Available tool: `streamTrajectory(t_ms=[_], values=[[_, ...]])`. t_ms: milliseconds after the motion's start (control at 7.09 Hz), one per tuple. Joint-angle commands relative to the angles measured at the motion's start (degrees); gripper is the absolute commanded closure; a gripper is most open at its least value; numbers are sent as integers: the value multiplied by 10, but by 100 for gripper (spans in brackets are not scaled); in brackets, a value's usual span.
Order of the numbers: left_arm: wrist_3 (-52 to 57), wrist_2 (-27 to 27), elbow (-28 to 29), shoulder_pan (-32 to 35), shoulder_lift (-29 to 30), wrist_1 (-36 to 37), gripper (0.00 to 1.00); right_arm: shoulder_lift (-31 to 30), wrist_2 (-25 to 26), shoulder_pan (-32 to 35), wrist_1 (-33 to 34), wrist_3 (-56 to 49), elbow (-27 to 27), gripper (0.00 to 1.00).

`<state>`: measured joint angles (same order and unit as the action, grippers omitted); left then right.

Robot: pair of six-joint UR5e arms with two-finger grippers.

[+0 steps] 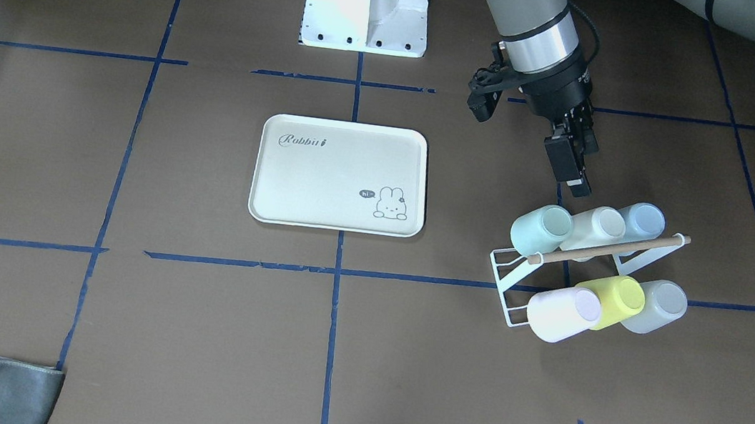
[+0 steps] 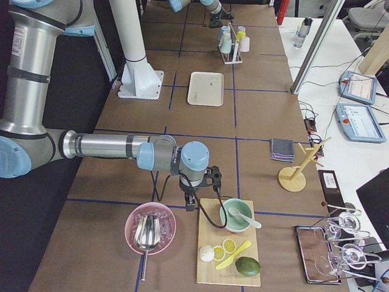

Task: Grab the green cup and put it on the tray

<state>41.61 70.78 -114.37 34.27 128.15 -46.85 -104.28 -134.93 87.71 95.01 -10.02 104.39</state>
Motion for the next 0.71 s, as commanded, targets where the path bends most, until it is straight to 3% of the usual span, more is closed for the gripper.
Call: streamTrajectory(t_ms=[0,564], values=[[1,-45,38,-29,9,1,0,0,-1,1,1,0,-1,0],[0,-99,112,-68,24,-6,0,-4,-1,0,0,0,-9,0]])
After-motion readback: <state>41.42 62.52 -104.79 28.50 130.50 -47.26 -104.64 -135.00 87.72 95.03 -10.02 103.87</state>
